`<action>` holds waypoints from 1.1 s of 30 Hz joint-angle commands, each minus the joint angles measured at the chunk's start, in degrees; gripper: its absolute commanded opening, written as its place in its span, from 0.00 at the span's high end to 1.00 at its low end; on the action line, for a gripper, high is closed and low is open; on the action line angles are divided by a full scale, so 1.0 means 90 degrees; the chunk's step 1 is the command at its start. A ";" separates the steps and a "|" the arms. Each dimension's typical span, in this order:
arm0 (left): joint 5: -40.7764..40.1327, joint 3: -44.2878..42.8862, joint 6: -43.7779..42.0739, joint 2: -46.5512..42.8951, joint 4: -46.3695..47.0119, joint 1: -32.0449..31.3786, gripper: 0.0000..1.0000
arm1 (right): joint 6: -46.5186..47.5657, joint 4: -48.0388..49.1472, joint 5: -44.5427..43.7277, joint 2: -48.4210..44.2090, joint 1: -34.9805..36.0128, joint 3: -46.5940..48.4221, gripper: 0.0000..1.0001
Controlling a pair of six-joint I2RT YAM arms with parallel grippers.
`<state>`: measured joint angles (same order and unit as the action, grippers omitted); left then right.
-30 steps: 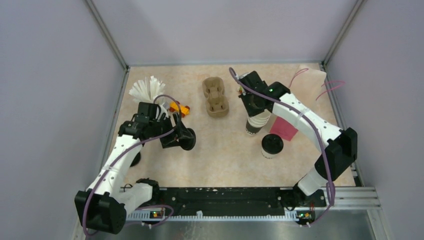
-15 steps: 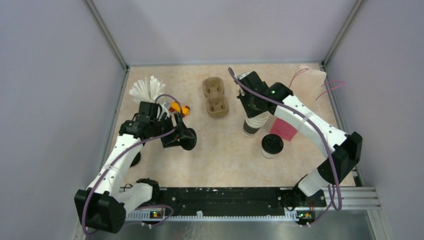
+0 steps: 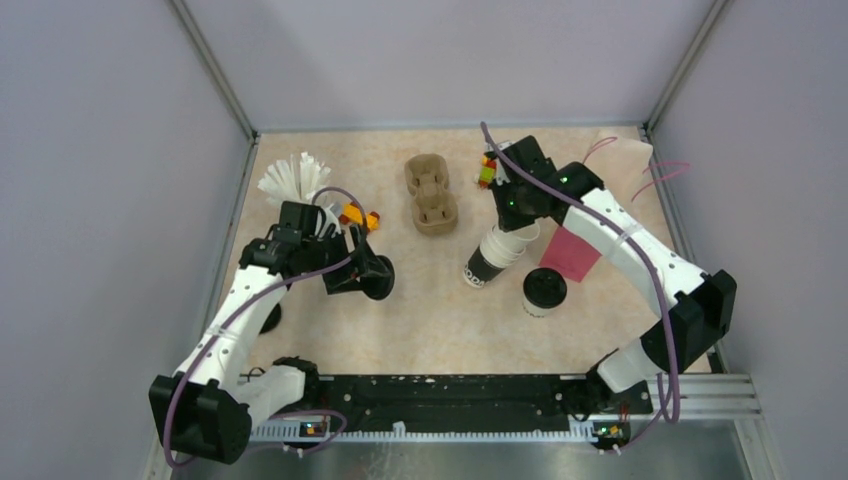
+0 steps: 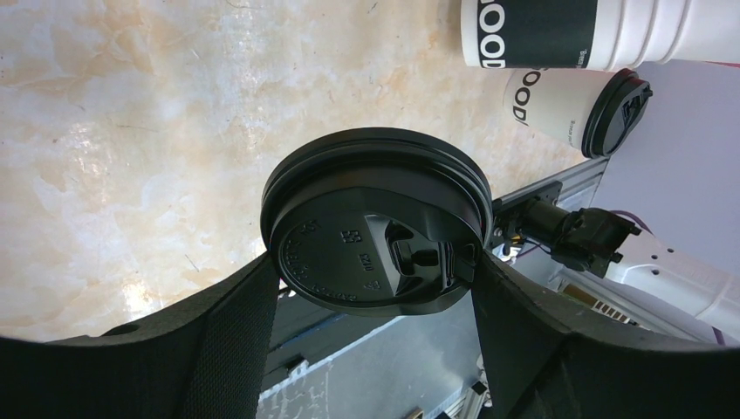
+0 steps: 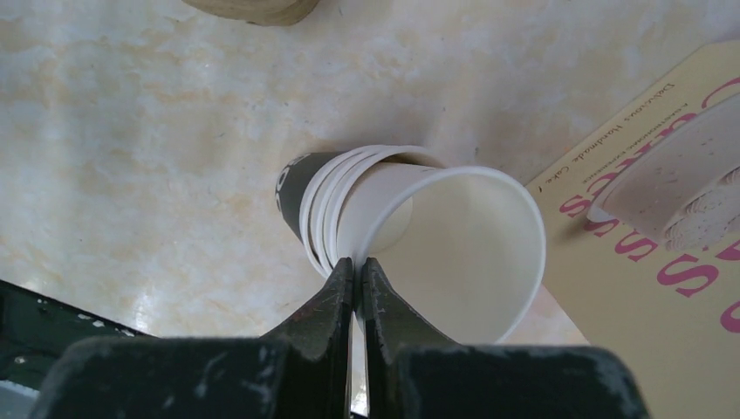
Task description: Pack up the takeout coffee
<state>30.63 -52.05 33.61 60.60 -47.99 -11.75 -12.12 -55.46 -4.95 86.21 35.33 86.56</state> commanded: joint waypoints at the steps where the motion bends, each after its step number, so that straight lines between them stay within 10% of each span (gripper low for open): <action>1: 0.0073 -0.0254 -0.0149 0.0061 0.0197 -0.0042 0.24 | 0.0220 -0.0267 -0.0701 0.0088 0.0510 0.0203 1.00; 23: 0.0093 -0.0208 -0.0189 0.0151 0.0268 -0.0147 0.25 | -0.0090 -0.1191 -0.2981 0.0469 0.1320 0.0835 1.00; 33: -0.0005 -0.0299 -0.0228 0.0131 0.0191 -0.0179 0.25 | -0.0175 -0.1445 -0.2363 0.0483 0.1337 0.1681 1.00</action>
<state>30.61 -52.40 32.80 62.04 -46.96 -13.08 -12.25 -66.15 -27.00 90.94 47.03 95.74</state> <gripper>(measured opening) 0.799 0.021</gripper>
